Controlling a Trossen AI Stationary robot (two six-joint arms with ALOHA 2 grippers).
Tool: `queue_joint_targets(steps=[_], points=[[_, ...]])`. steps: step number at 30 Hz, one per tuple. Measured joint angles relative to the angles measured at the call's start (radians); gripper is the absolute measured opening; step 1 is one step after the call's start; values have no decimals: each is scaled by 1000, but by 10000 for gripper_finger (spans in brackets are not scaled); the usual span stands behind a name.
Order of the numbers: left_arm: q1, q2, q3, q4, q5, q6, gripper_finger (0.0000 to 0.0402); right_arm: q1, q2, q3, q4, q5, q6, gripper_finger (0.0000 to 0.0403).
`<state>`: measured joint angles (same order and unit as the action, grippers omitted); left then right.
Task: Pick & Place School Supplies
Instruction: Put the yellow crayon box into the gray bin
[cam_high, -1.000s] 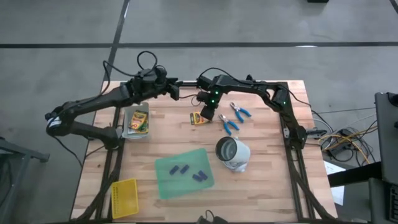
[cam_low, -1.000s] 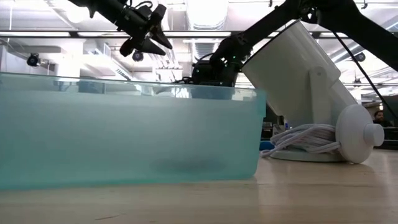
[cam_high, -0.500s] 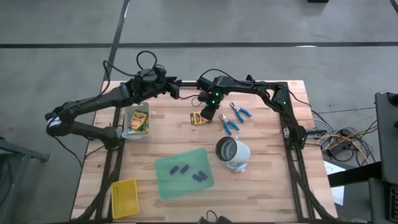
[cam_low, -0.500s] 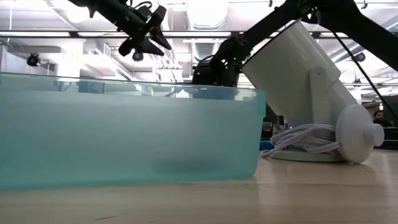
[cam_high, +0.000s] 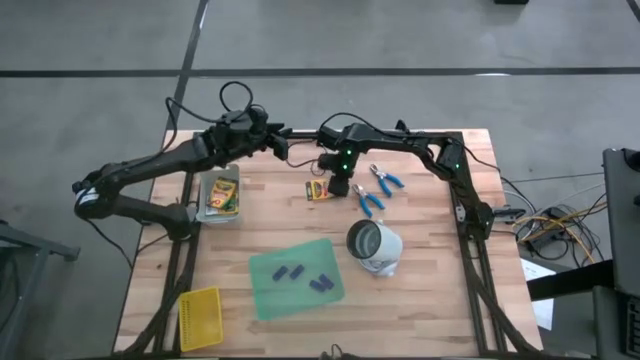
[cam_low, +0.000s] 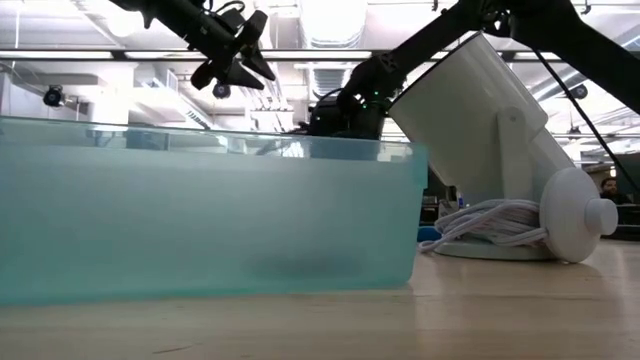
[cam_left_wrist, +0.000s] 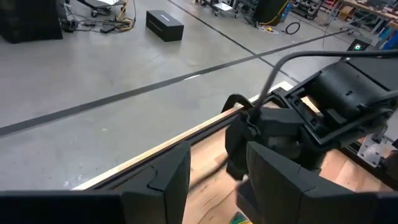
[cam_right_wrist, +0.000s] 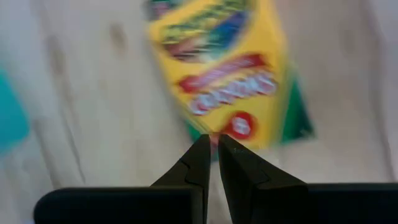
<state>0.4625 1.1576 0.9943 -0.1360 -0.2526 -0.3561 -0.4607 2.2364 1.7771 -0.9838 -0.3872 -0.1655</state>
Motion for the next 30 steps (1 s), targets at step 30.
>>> queue_joint_targets(steps=[30], points=[[-1, 1, 0, -33, 0, -31, 163, -90, -6, 47, 501, -534, -409, 31]])
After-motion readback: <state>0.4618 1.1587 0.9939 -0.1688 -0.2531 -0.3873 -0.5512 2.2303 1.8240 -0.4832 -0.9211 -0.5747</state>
